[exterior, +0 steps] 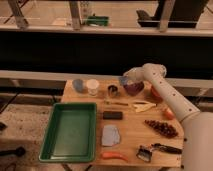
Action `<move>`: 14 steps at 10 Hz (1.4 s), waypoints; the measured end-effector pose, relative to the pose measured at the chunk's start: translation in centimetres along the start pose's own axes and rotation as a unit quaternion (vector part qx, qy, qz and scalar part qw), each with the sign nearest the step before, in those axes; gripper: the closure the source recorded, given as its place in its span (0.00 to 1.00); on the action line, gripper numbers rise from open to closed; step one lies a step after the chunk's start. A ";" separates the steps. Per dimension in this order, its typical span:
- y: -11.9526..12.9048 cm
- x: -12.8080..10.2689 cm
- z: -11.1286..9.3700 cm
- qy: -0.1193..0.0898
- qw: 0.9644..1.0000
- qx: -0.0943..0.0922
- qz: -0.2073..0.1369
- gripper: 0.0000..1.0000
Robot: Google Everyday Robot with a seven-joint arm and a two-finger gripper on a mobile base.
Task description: Wipe purple bowl with sponge
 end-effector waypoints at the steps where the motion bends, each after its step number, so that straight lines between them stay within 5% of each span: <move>1: 0.4 0.1 -0.6 0.000 1.000 0.000 0.002 1.00; 7: 4.2 0.1 -4.4 -0.008 1.000 -0.012 0.021 1.00; 14: 2.2 3.5 -3.0 0.020 1.000 -0.018 0.008 1.00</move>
